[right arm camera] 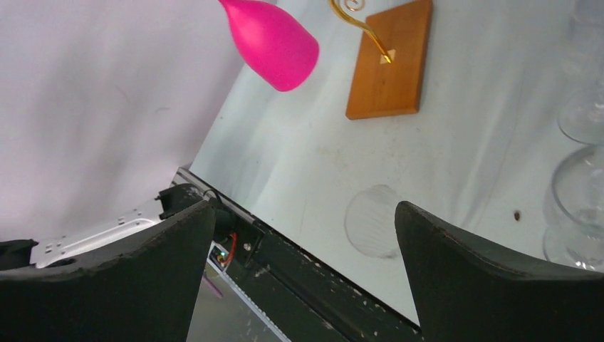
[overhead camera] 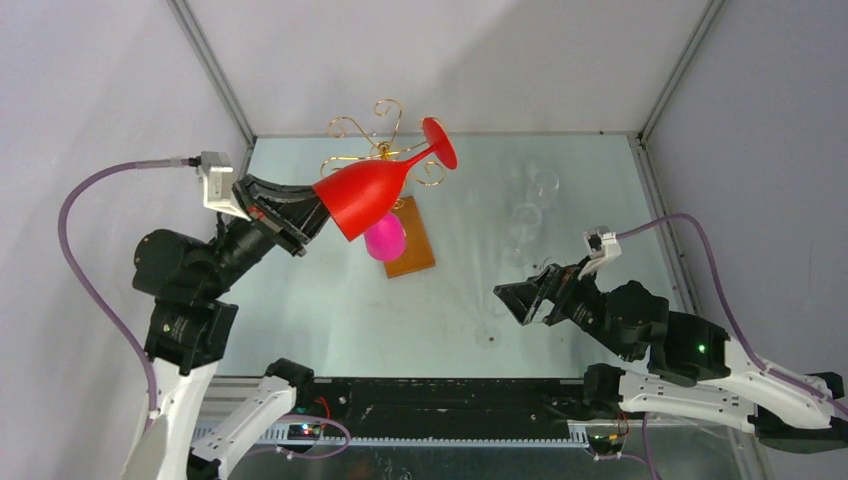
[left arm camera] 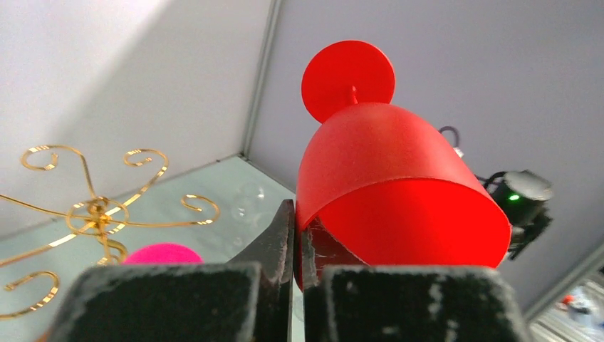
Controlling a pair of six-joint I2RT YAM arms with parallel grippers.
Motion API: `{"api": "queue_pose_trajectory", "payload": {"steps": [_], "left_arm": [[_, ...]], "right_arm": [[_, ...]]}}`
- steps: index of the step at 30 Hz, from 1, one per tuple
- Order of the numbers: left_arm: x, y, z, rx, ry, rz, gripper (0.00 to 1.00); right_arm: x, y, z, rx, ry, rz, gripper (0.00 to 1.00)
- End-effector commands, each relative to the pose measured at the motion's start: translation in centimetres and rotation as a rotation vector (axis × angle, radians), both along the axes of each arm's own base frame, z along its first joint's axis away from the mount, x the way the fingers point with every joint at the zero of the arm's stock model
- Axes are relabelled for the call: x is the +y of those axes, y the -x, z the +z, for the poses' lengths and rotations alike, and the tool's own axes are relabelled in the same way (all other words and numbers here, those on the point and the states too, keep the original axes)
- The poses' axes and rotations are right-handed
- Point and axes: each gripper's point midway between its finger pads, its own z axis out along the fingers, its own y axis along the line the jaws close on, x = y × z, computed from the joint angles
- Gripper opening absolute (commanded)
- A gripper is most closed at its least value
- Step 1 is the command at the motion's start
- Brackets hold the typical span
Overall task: Place the wine glass upside down on the wine glass rack
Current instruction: Turn the wine glass upside down at the wine rack.
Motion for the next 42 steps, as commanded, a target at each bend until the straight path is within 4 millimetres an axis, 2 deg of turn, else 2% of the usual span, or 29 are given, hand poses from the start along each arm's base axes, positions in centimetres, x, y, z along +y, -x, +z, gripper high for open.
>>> {"api": "queue_pose_trajectory", "payload": {"steps": [1, 6, 12, 13, 16, 18, 20, 22, 25, 26, 33, 42], "left_arm": [[0.5, -1.1, 1.9, -0.232, -0.036, 0.077, 0.0], [0.6, -1.4, 2.3, -0.363, -0.083, 0.111, 0.0], [0.0, -1.0, 2.0, -0.501, -0.167, 0.098, 0.0], [0.0, -1.1, 1.9, -0.522, -0.192, 0.111, 0.0], [0.2, -1.5, 1.5, -0.538, -0.239, 0.151, 0.0], [0.4, -1.8, 1.6, -0.556, -0.258, 0.191, 0.0], [0.7, -2.2, 1.2, -0.557, -0.283, 0.229, 0.0], [1.2, -2.5, 1.2, -0.567, -0.303, 0.274, 0.0], [1.8, -2.6, 1.3, -0.565, -0.296, 0.328, 0.0], [1.9, -2.7, 1.2, -0.57, -0.298, 0.342, 0.0], [2.9, -2.4, 1.0, -0.572, -0.299, 0.396, 0.0], [2.5, -1.9, 0.5, -0.576, -0.31, 0.365, 0.0]], "right_arm": [[2.0, -0.2, 5.1, -0.116, -0.124, 0.053, 1.0], [3.7, 0.0, 8.2, -0.175, -0.23, 0.097, 1.0], [6.0, 0.0, 14.0, -0.231, -0.418, 0.132, 1.0], [7.0, -0.2, 14.0, -0.227, -0.406, 0.137, 1.0], [8.1, -0.5, 17.1, -0.25, -0.452, 0.138, 1.0], [9.7, -0.9, 18.0, -0.257, -0.477, 0.146, 1.0], [10.4, -1.0, 19.5, -0.273, -0.528, 0.147, 0.97], [10.7, -1.4, 21.4, -0.293, -0.602, 0.131, 0.94], [11.2, -1.9, 23.1, -0.297, -0.648, 0.112, 0.92], [11.8, -2.3, 23.0, -0.294, -0.642, 0.101, 0.92], [12.8, -3.9, 25.3, -0.291, -0.726, 0.064, 0.89], [14.3, -6.9, 25.4, -0.15, -0.831, 0.067, 0.86]]}}
